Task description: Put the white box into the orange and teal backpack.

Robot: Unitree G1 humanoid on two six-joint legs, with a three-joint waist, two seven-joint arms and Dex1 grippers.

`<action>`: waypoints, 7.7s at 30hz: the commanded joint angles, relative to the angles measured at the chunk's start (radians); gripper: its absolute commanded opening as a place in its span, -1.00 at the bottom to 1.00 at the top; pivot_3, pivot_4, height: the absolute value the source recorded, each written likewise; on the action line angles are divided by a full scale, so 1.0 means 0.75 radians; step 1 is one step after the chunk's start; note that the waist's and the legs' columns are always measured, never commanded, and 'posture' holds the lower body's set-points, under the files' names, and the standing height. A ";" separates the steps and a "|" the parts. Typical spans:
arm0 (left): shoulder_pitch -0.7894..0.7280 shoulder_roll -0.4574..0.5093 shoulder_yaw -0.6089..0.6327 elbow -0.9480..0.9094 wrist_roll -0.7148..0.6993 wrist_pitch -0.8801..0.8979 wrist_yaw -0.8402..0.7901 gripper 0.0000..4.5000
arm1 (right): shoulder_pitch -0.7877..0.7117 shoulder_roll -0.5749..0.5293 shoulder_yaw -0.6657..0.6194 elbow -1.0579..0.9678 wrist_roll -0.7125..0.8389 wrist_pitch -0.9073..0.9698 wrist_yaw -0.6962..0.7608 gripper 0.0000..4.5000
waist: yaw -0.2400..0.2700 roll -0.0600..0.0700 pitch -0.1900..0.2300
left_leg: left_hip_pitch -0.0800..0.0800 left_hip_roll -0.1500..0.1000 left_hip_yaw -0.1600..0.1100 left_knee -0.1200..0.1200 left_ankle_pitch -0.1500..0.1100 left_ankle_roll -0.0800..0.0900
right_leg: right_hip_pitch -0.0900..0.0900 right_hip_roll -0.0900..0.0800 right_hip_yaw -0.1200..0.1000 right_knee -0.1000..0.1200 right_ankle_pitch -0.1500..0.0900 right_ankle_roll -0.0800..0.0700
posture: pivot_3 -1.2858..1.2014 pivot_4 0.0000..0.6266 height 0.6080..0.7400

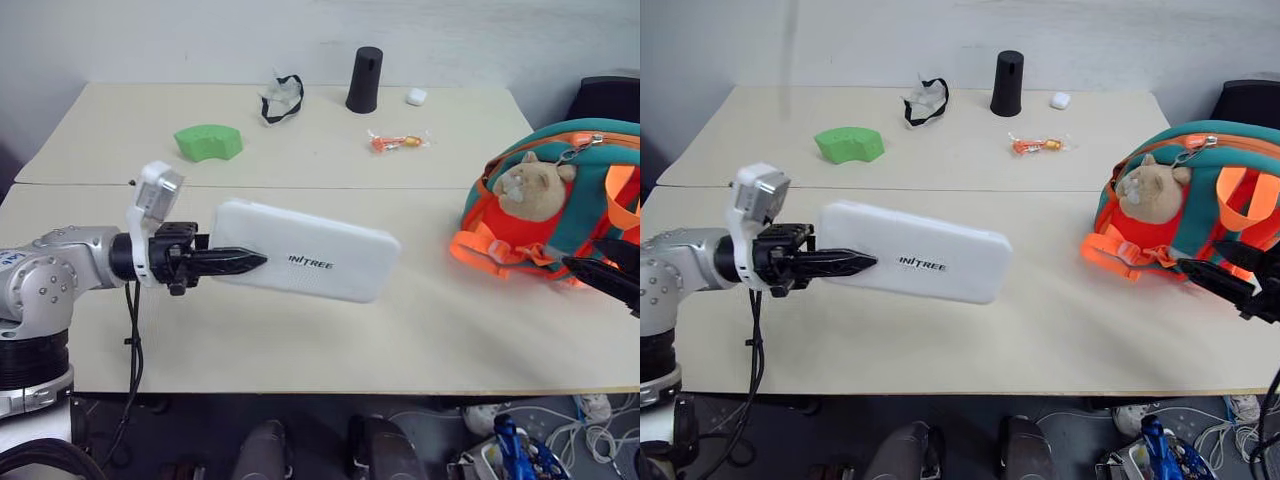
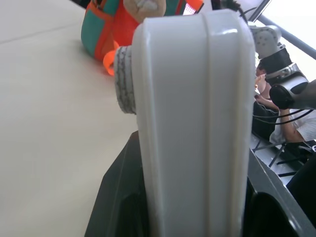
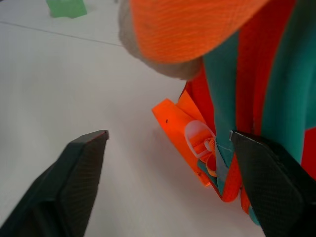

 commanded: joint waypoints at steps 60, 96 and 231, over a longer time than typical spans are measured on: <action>-0.498 -0.174 -0.261 0.538 0.275 -0.456 0.035 -0.37 | -0.158 0.040 0.187 -0.685 0.706 0.395 0.162 -1.00 | 0.012 0.003 0.003 | -0.002 0.000 0.003 -0.001 0.000 -0.001 | -0.004 0.003 0.000 0.000 0.001 0.002 | 0.03 -0.52 1.00; -0.582 -0.443 -0.636 0.505 0.589 -0.941 -0.352 -0.37 | 0.074 -0.028 0.193 -0.727 0.707 0.290 0.196 -1.00 | 0.037 0.002 0.003 | -0.002 -0.002 0.001 0.001 0.000 0.003 | 0.000 0.005 -0.001 -0.002 0.001 0.002 | 0.03 -0.52 1.00; -0.127 -0.091 -0.834 0.270 0.904 -0.941 -0.231 -0.95 | 0.048 0.206 0.191 -0.444 0.613 0.096 -0.081 -1.00 | 0.032 0.002 0.003 | -0.001 -0.002 0.002 0.001 0.000 0.007 | -0.001 0.002 0.002 -0.001 0.003 0.005 | 0.03 -0.52 1.00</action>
